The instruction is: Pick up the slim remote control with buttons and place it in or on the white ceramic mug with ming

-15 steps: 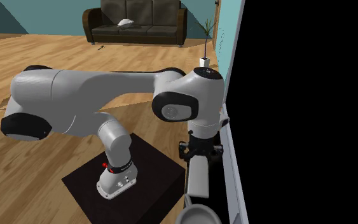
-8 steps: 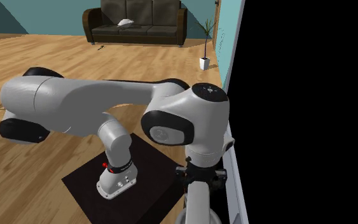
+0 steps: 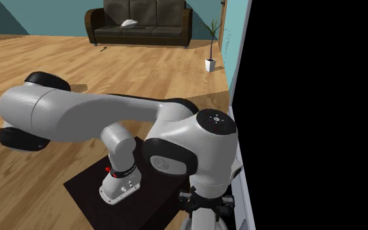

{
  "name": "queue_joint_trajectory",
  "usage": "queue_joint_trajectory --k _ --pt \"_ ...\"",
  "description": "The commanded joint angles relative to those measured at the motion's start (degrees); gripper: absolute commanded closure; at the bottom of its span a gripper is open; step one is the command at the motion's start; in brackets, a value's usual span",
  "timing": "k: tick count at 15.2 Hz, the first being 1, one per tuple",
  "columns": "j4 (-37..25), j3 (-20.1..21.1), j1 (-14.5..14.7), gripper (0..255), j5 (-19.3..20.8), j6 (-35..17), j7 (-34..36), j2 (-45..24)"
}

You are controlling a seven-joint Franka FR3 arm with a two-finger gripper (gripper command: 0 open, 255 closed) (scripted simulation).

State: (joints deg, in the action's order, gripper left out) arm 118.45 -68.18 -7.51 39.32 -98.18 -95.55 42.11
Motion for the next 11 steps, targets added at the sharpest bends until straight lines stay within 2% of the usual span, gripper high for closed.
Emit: queue_joint_trajectory --k 1,8,11 --pt "1.4 -0.6 -0.2 255 0.6 -1.2 0.2 0.3" --pt "5.0 -3.8 0.3 255 2.7 -5.6 1.2 0.6" --pt "5.0 -3.8 0.3 255 2.7 -5.6 1.2 0.6"
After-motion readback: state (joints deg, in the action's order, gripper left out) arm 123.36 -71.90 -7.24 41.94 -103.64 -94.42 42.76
